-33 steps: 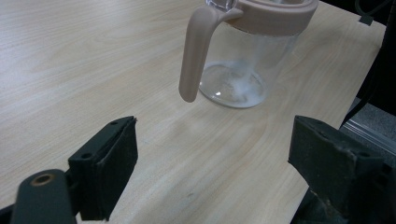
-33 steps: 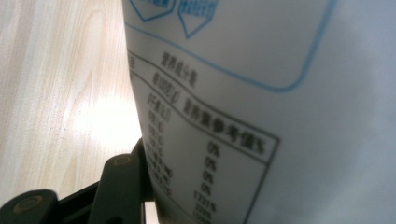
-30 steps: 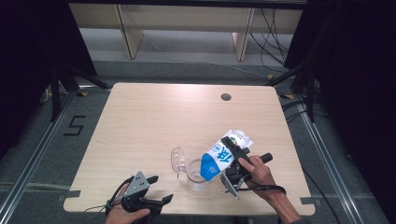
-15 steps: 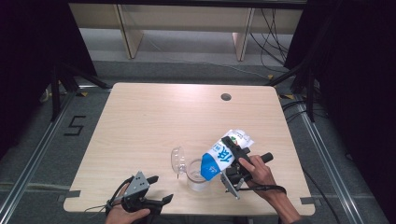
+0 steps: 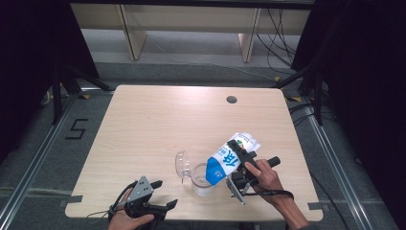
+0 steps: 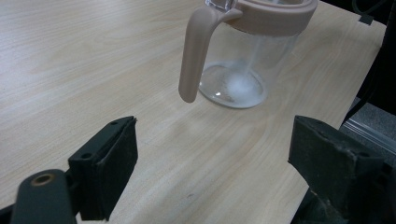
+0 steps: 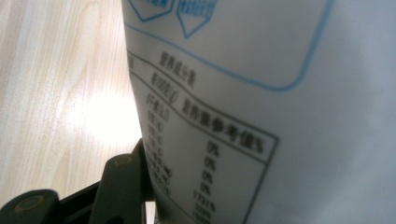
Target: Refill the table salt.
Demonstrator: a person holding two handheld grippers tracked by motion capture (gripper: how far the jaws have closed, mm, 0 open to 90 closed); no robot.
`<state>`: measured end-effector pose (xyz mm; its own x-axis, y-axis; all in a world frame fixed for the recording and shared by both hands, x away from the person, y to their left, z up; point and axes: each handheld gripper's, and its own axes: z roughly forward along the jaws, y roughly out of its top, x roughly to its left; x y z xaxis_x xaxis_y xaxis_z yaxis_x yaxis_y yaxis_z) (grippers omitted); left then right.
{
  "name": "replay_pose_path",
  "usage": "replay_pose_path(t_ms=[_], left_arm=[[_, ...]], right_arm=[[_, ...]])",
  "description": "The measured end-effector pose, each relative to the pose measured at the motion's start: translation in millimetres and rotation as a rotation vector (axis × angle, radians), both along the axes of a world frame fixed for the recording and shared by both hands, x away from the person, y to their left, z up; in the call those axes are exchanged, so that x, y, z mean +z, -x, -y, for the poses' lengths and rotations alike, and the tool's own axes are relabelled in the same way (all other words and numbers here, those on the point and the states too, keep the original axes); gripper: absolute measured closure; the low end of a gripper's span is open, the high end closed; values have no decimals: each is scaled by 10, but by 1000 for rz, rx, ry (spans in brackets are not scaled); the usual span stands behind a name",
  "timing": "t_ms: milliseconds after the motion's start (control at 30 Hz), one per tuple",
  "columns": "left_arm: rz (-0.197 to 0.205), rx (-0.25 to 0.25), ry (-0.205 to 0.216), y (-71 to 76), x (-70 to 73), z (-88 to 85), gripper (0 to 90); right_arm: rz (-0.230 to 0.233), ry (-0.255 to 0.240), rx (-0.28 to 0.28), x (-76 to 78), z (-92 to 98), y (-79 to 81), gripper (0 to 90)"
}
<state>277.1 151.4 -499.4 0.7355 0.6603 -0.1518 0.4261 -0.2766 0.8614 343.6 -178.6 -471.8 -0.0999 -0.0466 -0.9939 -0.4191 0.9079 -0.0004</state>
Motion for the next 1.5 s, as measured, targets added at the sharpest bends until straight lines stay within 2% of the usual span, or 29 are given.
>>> replay_pose_path(t_ms=[100,233,333,400,467,500,533,667,733,800,833,867,1067,1367,1433,1467,1500], left_arm=[[0,0,-1,0,0,0,152],[0,0,-1,0,1,0,152],[0,-5,6,-3,-3,1,152],[0,-3,3,-2,-2,1,152],[2,-1,-1,-2,0,-1,151],[1,-1,-1,-1,0,0,152],[0,0,0,-1,0,0,152],[1,-5,5,-3,-2,0,152],[2,-6,5,-5,-2,-1,152],[0,-2,3,-2,-1,1,152],[1,-7,1,-5,-1,-3,151],[0,-3,6,-2,-2,2,152],[1,-5,5,-4,-2,0,152],[2,-7,3,-5,0,-1,152],[2,-8,0,-6,1,-3,152],[3,-9,-1,-6,1,-4,152],[2,-8,2,-6,1,-1,152]], right_arm=[[-9,-8,-10,-11,4,6,493],[12,18,13,17,-4,-8,494],[-4,-4,-15,-10,5,7,494],[15,17,8,16,-2,-7,495],[14,12,-2,9,1,-3,496],[38,43,15,36,-7,-9,497],[17,18,1,16,-1,-5,497],[25,28,8,24,-4,-10,497],[13,12,-9,10,3,-1,498],[16,16,-9,16,4,-3,498],[31,36,0,34,0,-5,498],[21,21,-9,18,4,-3,498],[39,38,5,32,-4,-5,504],[37,29,6,26,-3,-5,505],[36,37,-5,25,-3,3,505],[70,74,21,61,-14,-5,505],[70,75,24,62,-15,-6,505]])
